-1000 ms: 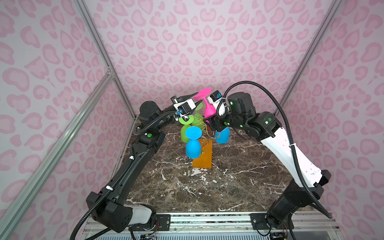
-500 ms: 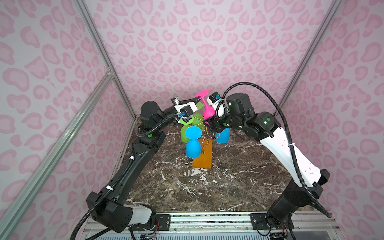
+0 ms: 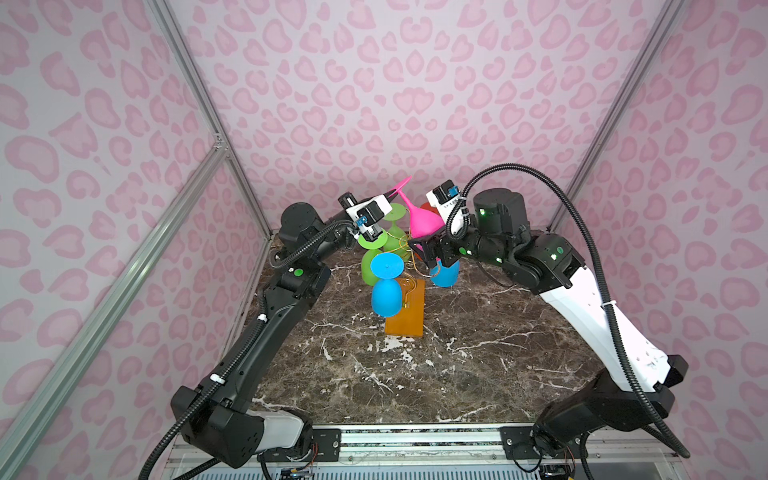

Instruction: Take the wine glass off the wine glass rack

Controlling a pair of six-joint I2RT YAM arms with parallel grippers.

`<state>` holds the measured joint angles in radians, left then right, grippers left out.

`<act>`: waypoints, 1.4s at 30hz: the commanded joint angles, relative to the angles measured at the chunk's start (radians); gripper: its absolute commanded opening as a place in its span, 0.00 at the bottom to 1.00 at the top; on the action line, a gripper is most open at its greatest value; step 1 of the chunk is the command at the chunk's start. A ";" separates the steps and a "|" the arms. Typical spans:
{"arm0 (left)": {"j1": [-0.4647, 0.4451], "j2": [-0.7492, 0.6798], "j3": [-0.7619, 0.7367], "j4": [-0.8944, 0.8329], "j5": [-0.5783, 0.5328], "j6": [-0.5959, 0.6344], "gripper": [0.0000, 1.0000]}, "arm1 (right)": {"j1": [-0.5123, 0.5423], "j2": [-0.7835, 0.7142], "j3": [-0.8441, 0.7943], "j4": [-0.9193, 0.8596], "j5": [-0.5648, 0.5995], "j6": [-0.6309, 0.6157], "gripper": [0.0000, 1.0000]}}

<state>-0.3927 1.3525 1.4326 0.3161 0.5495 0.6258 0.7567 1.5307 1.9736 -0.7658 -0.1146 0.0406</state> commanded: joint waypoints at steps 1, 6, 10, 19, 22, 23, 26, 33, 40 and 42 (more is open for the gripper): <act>0.016 0.002 0.006 0.052 -0.065 -0.062 0.03 | -0.010 -0.045 -0.047 0.092 -0.038 0.023 0.97; 0.054 0.008 0.009 0.057 -0.069 -0.176 0.03 | -0.041 -0.177 -0.186 0.227 -0.109 0.042 0.98; 0.082 0.014 0.003 0.064 -0.092 -0.286 0.03 | -0.061 -0.298 -0.279 0.278 -0.165 0.019 0.98; 0.115 0.017 -0.006 0.098 -0.042 -0.509 0.03 | -0.215 -0.517 -0.568 0.513 -0.240 0.171 0.86; 0.115 0.019 -0.007 0.101 -0.031 -0.540 0.03 | -0.253 -0.500 -0.590 0.580 -0.270 0.230 0.79; 0.114 0.018 -0.010 0.104 -0.032 -0.549 0.03 | -0.256 -0.488 -0.590 0.597 -0.270 0.240 0.78; 0.115 0.017 -0.018 0.112 -0.033 -0.572 0.03 | -0.256 -0.439 -0.571 0.630 -0.271 0.255 0.75; 0.114 0.014 -0.024 0.124 -0.027 -0.600 0.03 | -0.256 -0.331 -0.529 0.708 -0.301 0.289 0.71; 0.115 0.010 -0.018 0.133 0.004 -0.635 0.03 | -0.256 -0.264 -0.498 0.765 -0.316 0.314 0.63; 0.114 0.009 -0.018 0.135 0.007 -0.642 0.03 | -0.256 -0.245 -0.496 0.775 -0.318 0.320 0.61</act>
<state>-0.2787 1.3685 1.4124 0.3908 0.5396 0.0105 0.5011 1.2678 1.4715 -0.0463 -0.4168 0.3408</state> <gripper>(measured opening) 0.068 0.613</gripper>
